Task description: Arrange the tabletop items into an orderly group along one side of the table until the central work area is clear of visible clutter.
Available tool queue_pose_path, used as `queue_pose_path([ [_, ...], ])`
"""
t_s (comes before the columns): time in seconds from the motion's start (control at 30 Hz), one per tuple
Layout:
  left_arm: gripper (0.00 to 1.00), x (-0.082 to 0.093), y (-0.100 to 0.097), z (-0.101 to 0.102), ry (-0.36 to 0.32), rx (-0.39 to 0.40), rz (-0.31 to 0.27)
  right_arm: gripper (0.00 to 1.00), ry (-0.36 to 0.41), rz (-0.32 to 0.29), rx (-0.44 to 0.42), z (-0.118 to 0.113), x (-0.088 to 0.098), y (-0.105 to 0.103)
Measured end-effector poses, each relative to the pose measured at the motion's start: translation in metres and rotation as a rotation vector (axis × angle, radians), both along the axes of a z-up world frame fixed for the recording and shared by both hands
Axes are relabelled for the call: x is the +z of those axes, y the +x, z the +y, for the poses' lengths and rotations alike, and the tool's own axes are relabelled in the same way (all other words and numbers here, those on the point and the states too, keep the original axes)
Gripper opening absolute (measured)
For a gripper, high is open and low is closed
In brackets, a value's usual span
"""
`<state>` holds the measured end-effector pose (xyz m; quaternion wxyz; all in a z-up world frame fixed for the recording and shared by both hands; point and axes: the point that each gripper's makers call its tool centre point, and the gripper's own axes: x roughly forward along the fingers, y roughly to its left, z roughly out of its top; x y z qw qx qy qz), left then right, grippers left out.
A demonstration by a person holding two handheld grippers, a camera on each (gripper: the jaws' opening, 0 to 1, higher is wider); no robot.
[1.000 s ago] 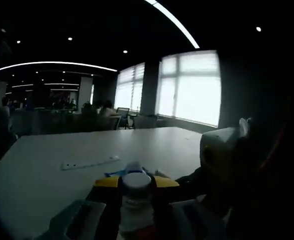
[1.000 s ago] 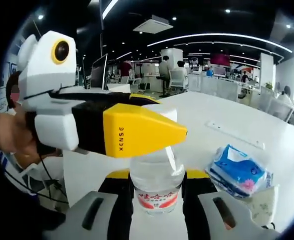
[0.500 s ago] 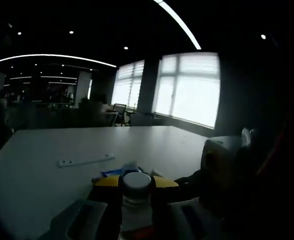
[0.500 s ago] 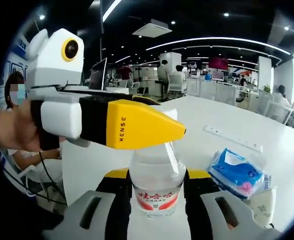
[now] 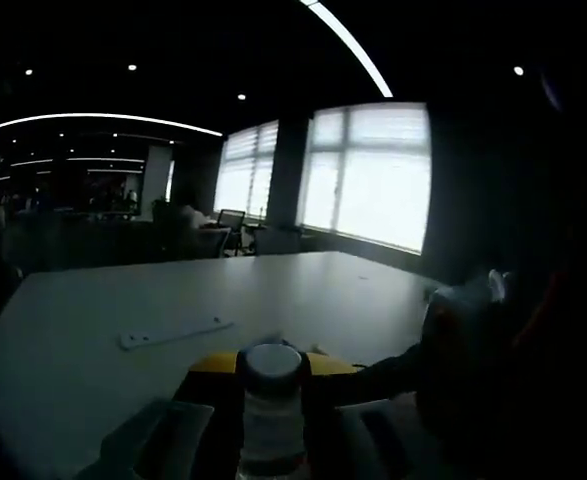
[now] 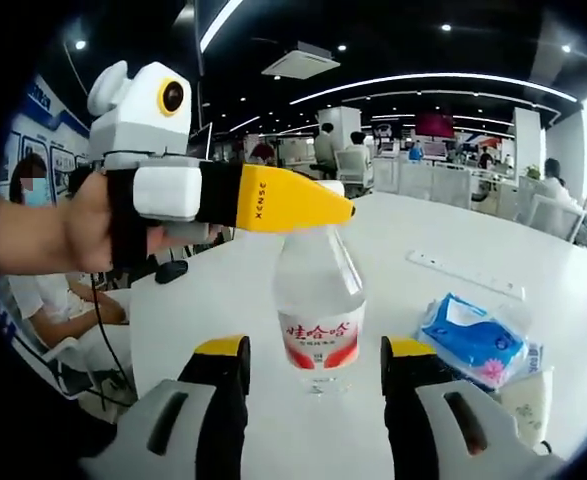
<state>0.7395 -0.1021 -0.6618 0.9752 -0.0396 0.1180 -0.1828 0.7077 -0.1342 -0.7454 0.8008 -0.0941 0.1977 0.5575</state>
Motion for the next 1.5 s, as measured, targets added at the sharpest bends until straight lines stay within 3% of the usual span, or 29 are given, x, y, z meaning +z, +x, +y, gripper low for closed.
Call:
queue_pose_path([
  [0.27, 0.17, 0.000, 0.010, 0.026, 0.032, -0.011, 0.010, 0.75, 0.012, 0.000, -0.022, -0.013, 0.014, 0.007],
  [0.5, 0.17, -0.002, 0.021, 0.049, 0.047, 0.001, 0.013, 0.87, -0.011, -0.003, -0.097, -0.045, 0.018, 0.031],
  [0.67, 0.17, -0.002, 0.032, 0.061, 0.057, 0.006, 0.017, 0.90, -0.004, 0.026, -0.172, -0.067, 0.020, 0.045],
  [1.03, 0.18, -0.006, 0.060, 0.089, 0.083, 0.015, 0.018, 0.99, -0.031, 0.005, -0.254, -0.099, 0.027, 0.058],
  [1.37, 0.18, -0.024, 0.089, 0.114, 0.095, 0.003, 0.042, 1.00, -0.078, -0.017, -0.294, -0.142, 0.028, 0.070],
  [1.5, 0.18, -0.028, 0.096, 0.111, 0.100, 0.004, 0.052, 1.00, -0.081, -0.018, -0.320, -0.162, 0.025, 0.075],
])
